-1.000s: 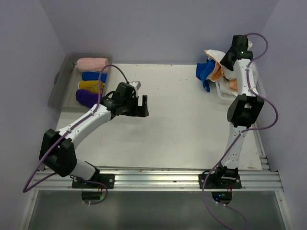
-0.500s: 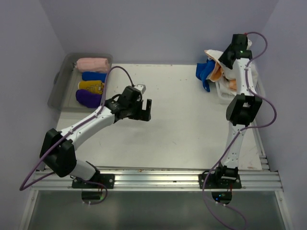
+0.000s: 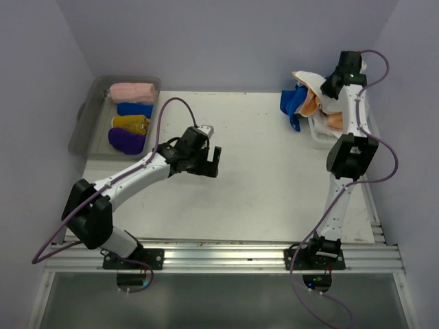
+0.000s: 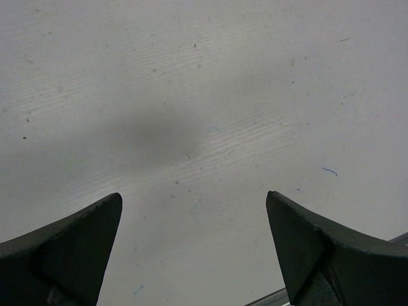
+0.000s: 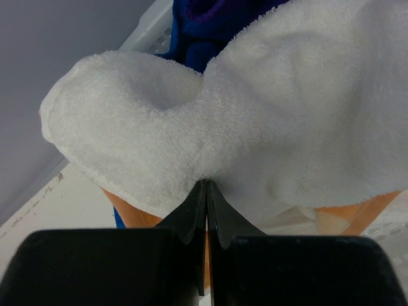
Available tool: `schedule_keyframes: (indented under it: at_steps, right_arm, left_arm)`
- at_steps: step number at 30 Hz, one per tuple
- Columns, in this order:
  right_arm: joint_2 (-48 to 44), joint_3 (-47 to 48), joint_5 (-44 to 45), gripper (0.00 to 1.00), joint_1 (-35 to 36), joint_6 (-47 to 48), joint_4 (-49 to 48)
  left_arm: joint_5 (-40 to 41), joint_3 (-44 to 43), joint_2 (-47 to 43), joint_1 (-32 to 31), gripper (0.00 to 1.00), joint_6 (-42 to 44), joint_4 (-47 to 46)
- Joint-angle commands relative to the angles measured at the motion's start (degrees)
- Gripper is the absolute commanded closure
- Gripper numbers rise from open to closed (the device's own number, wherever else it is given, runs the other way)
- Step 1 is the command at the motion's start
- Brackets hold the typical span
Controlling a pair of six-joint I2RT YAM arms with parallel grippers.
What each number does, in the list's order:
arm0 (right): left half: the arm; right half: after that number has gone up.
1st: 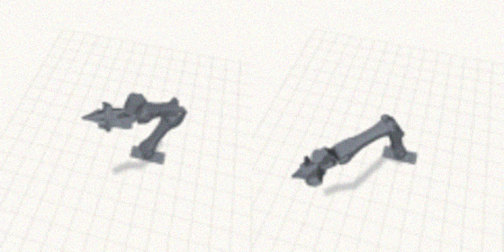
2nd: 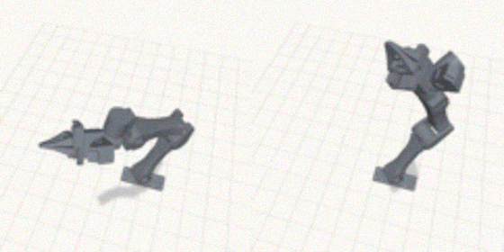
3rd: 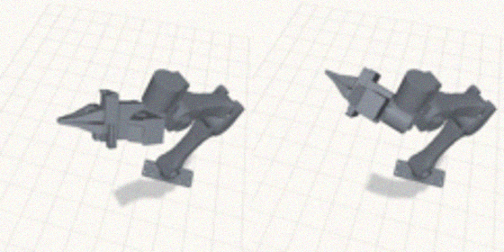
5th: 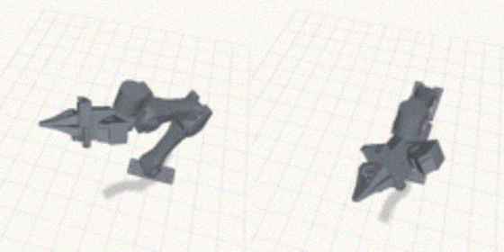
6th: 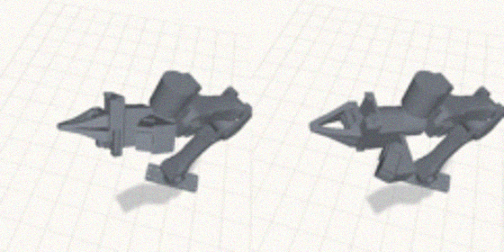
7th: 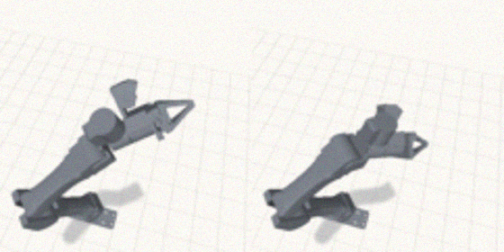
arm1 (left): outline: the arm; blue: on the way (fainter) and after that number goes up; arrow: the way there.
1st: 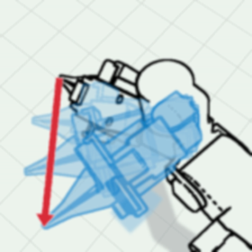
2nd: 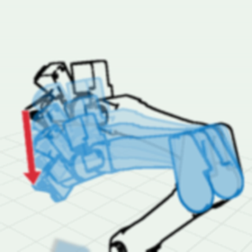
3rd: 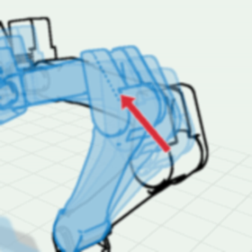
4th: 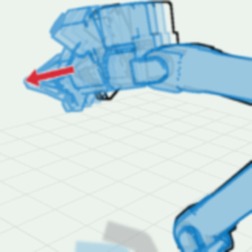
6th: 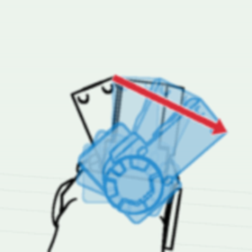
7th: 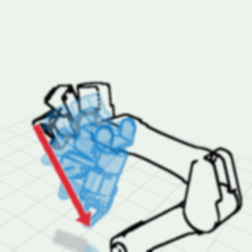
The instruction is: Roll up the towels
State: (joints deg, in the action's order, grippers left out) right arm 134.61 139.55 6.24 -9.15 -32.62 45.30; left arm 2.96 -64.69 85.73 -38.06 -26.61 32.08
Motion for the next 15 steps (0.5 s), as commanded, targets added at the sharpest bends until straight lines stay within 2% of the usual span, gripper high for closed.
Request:
schedule_keyframes:
  at_steps: [1, 8, 9, 10, 11, 13, 15]
  right_arm:
    - [0.0, 1.7, -1.8, 1.0, -0.3, -0.8, -2.3]
    - [-3.5, -2.9, 0.1, 1.0, -0.5, 1.1, -4.5]
    - [-3.8, -3.7, 0.5, 0.93, -0.6, 1.3, -4.8]
    - [-3.6, -3.6, 0.7, 0.61, -0.6, 1.5, -5.0]
    - [-3.1, -3.3, 0.5, 0.47, -0.7, 1.9, -4.8]
    - [-0.9, -1.1, 0.4, 0.3, -0.7, 2.0, -3.4]
    - [1.0, 0.5, -0.1, 0.29, -0.8, 1.8, -2.6]
  left_arm:
    - [1.3, -0.8, 0.7, -0.9, 0.0, -1.0, 0.0]
    - [1.9, -1.7, 2.1, -1.5, 0.0, -1.3, 0.3]
    - [1.9, -1.7, 2.2, -1.6, 0.0, -1.3, 0.3]
    - [2.0, -1.7, 2.3, -1.7, 0.0, -1.3, 0.3]
    - [2.1, -1.8, 2.6, -1.8, 0.0, -1.3, 0.4]
    - [2.4, -2.0, 2.9, -1.9, 0.0, -1.3, 0.6]
    - [2.6, -2.2, 3.1, -2.1, 0.0, -1.4, 0.8]
